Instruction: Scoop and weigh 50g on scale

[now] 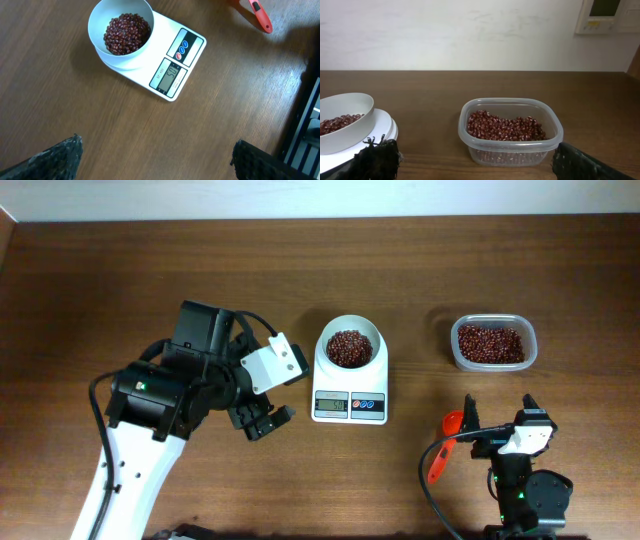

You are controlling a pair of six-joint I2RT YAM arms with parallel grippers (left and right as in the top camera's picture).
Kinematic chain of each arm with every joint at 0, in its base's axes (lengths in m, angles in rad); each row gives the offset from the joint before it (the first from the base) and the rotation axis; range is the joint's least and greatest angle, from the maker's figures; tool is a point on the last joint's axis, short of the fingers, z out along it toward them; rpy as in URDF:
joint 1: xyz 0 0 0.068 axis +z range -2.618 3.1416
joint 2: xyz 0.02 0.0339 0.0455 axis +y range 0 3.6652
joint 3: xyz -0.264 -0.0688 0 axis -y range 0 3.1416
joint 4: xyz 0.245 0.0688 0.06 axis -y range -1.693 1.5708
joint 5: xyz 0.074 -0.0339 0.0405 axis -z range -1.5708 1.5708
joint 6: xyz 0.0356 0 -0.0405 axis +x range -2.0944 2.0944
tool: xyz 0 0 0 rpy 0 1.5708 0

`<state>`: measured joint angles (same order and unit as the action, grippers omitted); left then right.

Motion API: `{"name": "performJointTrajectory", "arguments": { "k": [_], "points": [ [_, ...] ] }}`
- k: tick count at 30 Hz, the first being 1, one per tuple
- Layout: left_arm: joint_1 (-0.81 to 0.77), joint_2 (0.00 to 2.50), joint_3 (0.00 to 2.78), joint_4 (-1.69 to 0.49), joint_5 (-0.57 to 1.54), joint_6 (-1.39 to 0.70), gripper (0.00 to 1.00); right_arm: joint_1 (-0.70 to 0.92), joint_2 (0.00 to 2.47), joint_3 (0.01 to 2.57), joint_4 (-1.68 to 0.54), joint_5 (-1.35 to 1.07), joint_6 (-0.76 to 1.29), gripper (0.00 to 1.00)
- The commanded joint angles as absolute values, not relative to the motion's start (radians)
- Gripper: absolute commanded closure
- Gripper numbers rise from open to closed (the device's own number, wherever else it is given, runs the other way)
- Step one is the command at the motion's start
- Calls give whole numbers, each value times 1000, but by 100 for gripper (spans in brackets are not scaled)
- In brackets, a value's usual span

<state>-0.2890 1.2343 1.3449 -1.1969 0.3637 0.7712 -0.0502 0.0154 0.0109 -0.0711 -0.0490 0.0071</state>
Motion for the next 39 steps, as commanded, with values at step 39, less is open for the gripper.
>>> {"name": "performJointTrajectory", "arguments": {
  "k": [39],
  "points": [
    [-147,123,804,-1049,430,420,1,-54,4,6,-78,-40,4,1]
  ]
}}
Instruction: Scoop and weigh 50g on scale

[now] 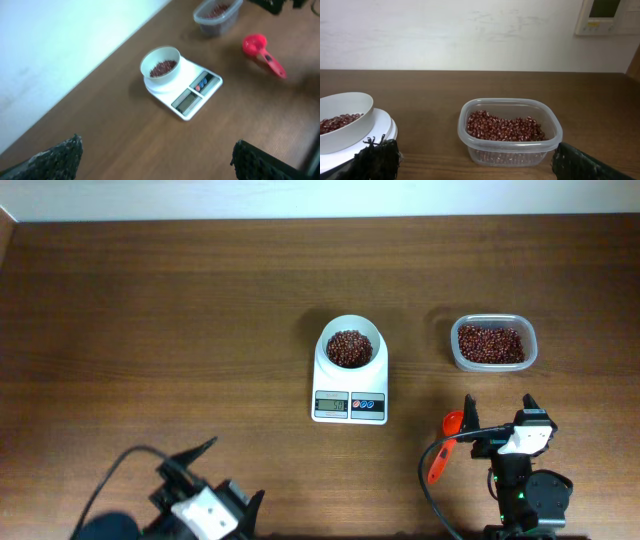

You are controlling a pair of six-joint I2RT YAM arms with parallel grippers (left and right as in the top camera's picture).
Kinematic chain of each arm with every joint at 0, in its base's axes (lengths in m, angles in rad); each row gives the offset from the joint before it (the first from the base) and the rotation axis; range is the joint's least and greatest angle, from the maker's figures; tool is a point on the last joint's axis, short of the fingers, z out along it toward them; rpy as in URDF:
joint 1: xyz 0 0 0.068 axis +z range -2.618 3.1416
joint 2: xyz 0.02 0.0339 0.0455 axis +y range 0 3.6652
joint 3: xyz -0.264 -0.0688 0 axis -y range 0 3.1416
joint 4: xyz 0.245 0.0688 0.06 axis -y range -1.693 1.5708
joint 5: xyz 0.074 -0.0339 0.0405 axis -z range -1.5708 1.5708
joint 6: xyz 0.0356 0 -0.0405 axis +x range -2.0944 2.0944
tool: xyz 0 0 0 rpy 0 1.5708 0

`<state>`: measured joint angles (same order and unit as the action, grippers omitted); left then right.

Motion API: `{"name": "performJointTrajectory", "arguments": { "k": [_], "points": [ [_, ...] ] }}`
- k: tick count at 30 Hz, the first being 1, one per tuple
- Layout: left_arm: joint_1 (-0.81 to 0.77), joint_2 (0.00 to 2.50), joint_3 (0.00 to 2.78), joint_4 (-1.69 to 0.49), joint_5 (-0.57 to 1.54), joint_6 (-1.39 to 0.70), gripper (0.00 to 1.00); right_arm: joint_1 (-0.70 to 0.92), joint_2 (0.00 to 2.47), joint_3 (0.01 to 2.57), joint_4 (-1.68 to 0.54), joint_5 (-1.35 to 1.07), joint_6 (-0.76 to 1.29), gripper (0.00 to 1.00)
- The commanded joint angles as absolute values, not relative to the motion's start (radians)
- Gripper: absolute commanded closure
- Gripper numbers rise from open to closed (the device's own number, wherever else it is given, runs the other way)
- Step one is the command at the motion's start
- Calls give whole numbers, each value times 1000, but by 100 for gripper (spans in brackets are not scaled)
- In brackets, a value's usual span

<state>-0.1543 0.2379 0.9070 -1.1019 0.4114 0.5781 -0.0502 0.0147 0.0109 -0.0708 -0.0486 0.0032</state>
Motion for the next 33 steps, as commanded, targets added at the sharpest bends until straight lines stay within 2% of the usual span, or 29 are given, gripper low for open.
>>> {"name": "performJointTrajectory", "arguments": {
  "k": [1,5,10,17,22,33],
  "points": [
    [-147,88,759,-1012,423,384,1,-54,4,6,-78,-40,4,1],
    [-147,19,590,-831,362,294,1,-54,4,6,-78,-40,4,1],
    [-147,5,330,-474,233,198,1,-54,4,6,-78,-40,4,1],
    [-147,5,92,-151,12,40,1,-54,4,6,-78,-40,4,1],
    [-130,5,7,-57,-52,30,1,-54,4,6,-78,-40,4,1],
    [5,5,8,-79,-50,84,1,-54,4,6,-78,-40,4,1]
  ]
}}
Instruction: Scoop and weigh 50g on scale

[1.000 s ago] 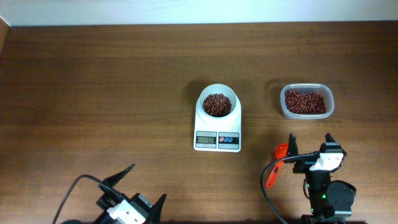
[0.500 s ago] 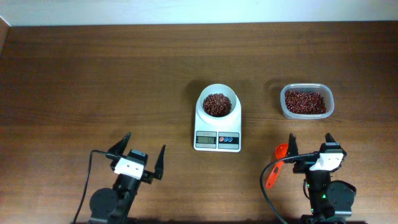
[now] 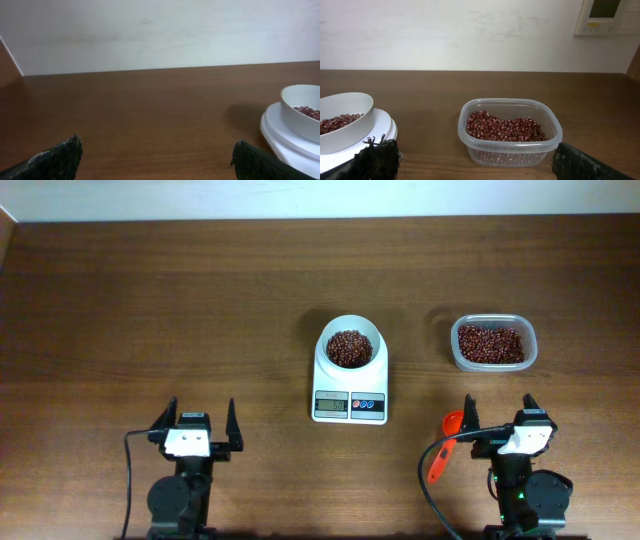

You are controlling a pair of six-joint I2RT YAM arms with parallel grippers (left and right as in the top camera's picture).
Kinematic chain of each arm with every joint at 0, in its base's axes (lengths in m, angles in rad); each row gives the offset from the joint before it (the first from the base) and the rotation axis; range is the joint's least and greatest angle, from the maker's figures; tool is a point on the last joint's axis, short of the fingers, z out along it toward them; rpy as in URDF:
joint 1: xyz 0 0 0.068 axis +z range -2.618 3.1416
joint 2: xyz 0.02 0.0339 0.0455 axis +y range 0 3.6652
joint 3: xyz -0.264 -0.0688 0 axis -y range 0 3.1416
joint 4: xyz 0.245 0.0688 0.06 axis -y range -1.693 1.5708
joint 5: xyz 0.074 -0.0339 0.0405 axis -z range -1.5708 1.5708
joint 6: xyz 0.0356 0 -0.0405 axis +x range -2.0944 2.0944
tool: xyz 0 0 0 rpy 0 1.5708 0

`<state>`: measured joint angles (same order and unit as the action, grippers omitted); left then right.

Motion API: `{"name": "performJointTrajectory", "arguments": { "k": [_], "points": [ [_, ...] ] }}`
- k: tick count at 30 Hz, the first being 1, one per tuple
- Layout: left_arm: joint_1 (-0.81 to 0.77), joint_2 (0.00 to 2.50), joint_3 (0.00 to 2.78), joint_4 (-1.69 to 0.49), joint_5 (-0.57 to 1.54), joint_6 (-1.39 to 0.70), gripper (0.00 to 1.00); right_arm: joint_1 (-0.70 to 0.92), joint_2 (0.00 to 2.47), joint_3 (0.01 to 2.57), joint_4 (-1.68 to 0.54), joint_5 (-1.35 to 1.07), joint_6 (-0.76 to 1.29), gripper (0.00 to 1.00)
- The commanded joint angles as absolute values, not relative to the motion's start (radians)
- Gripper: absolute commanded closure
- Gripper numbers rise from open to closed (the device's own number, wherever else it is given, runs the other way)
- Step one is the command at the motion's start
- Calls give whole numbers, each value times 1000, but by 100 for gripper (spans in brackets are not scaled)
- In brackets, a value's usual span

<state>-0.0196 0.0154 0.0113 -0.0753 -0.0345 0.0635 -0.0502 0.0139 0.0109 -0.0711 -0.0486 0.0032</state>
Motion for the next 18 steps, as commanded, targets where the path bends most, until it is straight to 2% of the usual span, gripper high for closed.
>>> {"name": "performJointTrajectory", "arguments": {
  "k": [1,18],
  "points": [
    [8,5,8,-79,-51,84,1,-54,4,6,-78,-40,4,1],
    [42,5,8,-79,-46,84,1,-54,4,6,-78,-40,4,1]
  ]
}}
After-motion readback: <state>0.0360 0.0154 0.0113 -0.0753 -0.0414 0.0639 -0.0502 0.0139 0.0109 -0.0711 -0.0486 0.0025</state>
